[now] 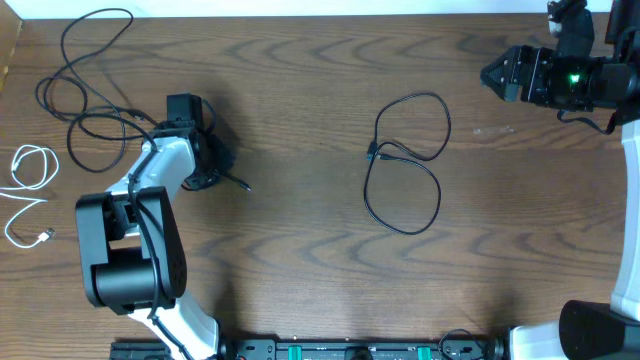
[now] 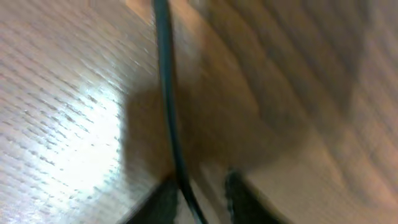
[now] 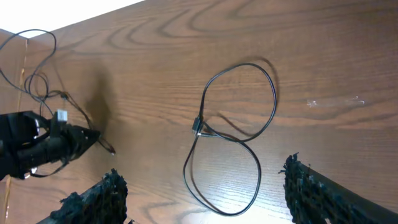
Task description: Untangle cables
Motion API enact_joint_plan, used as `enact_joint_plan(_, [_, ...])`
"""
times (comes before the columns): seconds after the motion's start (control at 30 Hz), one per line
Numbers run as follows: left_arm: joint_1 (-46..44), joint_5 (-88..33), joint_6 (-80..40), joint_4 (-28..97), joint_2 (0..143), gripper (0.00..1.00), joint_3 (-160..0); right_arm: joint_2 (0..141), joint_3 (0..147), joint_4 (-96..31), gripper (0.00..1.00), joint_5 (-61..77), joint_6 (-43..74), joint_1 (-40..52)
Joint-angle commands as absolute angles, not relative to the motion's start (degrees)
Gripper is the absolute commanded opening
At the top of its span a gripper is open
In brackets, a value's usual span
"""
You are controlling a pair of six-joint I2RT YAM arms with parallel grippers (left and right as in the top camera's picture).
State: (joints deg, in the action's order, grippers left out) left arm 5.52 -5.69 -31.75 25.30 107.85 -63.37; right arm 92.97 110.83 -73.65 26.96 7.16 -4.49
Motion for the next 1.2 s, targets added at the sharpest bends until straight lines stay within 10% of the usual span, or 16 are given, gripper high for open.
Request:
enact_joint_plan(0.0, [5.43,-5.48,-31.62,23.9,111.53,0.08,-62.17,93.01,110.34,-73.6,0.8,26.87,6.57,-4.01])
enact_joint_plan(1.17, [28.32,8.23,-25.54,4.03,128.44,0.08,-106.1,93.01,110.13,-71.81,0.79,26.87,8.78,-3.88])
